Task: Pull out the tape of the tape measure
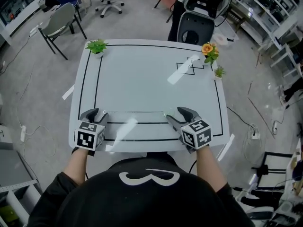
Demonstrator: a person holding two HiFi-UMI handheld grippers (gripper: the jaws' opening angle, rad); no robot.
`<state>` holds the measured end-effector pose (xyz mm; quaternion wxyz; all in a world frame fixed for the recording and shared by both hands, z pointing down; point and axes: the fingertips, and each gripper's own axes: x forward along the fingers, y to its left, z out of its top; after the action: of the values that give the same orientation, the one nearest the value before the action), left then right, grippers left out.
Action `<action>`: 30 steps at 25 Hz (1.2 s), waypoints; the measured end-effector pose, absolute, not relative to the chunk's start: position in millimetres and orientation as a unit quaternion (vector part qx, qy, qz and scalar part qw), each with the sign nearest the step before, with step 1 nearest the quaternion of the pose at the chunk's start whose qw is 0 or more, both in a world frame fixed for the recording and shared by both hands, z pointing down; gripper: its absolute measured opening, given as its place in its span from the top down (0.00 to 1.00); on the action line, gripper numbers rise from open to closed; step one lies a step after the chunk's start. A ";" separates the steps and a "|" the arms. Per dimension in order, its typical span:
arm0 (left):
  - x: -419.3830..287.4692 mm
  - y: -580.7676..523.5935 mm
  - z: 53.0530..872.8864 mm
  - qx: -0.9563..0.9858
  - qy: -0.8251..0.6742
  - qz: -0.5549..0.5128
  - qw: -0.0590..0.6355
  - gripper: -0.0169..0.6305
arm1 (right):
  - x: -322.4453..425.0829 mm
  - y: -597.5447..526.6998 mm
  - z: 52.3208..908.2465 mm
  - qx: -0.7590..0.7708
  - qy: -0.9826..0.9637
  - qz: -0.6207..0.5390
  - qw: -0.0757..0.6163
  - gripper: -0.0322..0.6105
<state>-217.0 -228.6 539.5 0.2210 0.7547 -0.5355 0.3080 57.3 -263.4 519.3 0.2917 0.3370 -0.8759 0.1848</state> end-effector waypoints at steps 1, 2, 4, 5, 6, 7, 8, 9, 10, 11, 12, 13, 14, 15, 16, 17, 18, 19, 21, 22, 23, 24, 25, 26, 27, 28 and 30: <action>-218.3 -229.6 531.0 0.757 -0.542 0.292 0.217 0.73 | 55.3 -261.5 508.7 0.338 -0.881 0.196 0.267 0.60; -219.3 -230.9 521.3 0.760 -0.549 0.273 0.216 0.73 | 52.9 -259.2 497.7 0.337 -0.886 0.204 0.244 0.60; -217.1 -233.5 501.1 0.766 -0.558 0.226 0.224 0.73 | 48.1 -253.7 477.3 0.331 -0.896 0.206 0.212 0.60; -212.8 -233.9 491.9 0.772 -0.557 0.201 0.231 0.73 | 46.1 -250.4 468.0 0.326 -0.901 0.202 0.202 0.60; -206.3 -233.5 483.6 0.780 -0.549 0.179 0.241 0.74 | 43.9 -247.0 458.9 0.321 -0.906 0.198 0.192 0.60; -198.3 -232.4 475.4 0.790 -0.537 0.161 0.250 0.75 | 41.5 -243.6 449.8 0.316 -0.911 0.193 0.183 0.60; -189.5 -230.9 467.1 0.800 -0.521 0.147 0.257 0.77 | 38.6 -240.1 440.8 0.311 -0.915 0.189 0.173 0.60; -180.7 -229.4 458.5 0.810 -0.506 0.135 0.263 0.79 | 35.4 -236.7 432.2 0.306 -0.919 0.186 0.164 0.61; -172.4 -228.1 449.3 0.819 -0.493 0.124 0.268 0.84 | 32.1 -233.4 424.0 0.301 -0.923 0.183 0.154 0.61; -164.4 -227.0 439.0 0.827 -0.480 0.111 0.270 0.89 | 28.9 -230.6 416.2 0.297 -0.926 0.180 0.146 0.63; -155.9 -225.8 427.6 0.837 -0.466 0.097 0.270 0.92 | 25.9 -228.3 408.9 0.293 -0.930 0.176 0.137 0.66; -146.8 -224.2 416.2 0.848 -0.450 0.083 0.267 0.95 | 23.4 -226.7 402.1 0.289 -0.933 0.172 0.129 0.69; -137.2 -222.2 405.8 0.859 -0.434 0.073 0.261 0.95 | 21.4 -225.5 396.1 0.287 -0.935 0.165 0.123 0.72; -127.9 -219.9 397.2 0.870 -0.418 0.067 0.253 0.95 | 20.1 -224.6 390.9 0.286 -0.938 0.158 0.117 0.77; -119.5 -217.3 390.2 0.879 -0.405 0.064 0.244 0.95 | 19.2 -223.5 386.3 0.286 -0.940 0.153 0.111 0.81; -112.2 -214.9 384.3 0.886 -0.394 0.061 0.237 0.95 | 18.2 -222.0 382.0 0.284 -0.941 0.150 0.104 0.87; -105.9 -212.7 378.9 0.892 -0.384 0.058 0.232 0.96 | 16.8 -220.1 377.5 0.280 -0.943 0.149 0.096 0.93; -100.3 -211.1 373.8 0.896 -0.375 0.052 0.230 0.96 | 15.3 -218.0 373.3 0.274 -0.946 0.152 0.088 0.94; -90.3 -209.3 365.8 0.903 -0.359 0.039 0.231 0.96 | 13.1 -214.1 366.3 0.263 -0.949 0.159 0.074 0.95; -86.2 -208.8 363.8 0.906 -0.352 0.035 0.232 0.96 | 12.3 -212.7 363.3 0.260 -0.950 0.162 0.067 0.95; -82.9 -208.3 363.3 0.908 -0.347 0.034 0.233 0.96 | 11.4 -211.6 360.6 0.257 -0.950 0.166 0.061 0.95; -80.7 -207.9 363.8 0.909 -0.342 0.036 0.234 0.96 | 10.2 -210.7 358.5 0.254 -0.951 0.169 0.055 0.95; -79.4 -207.6 364.7 0.910 -0.340 0.038 0.234 0.96 | 8.7 -209.7 357.1 0.252 -0.951 0.172 0.051 0.95; -78.6 -207.3 365.9 0.911 -0.338 0.039 0.234 0.96 | 7.3 -208.6 356.7 0.249 -0.951 0.174 0.050 0.95; -77.9 -207.3 367.1 0.911 -0.338 0.039 0.235 0.96 | 6.2 -207.6 357.0 0.247 -0.952 0.173 0.050 0.95; -77.1 -207.7 368.1 0.910 -0.337 0.037 0.236 0.96 | 5.6 -207.1 357.9 0.246 -0.953 0.171 0.051 0.95; -75.6 -209.5 368.7 0.911 -0.335 0.031 0.240 0.96 | 5.6 -208.9 359.9 0.251 -0.952 0.166 0.054 0.95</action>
<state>-75.6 -209.5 368.7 0.2401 0.9106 -0.3349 0.0306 5.6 -208.9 359.9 0.0545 0.2505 -0.9522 0.1662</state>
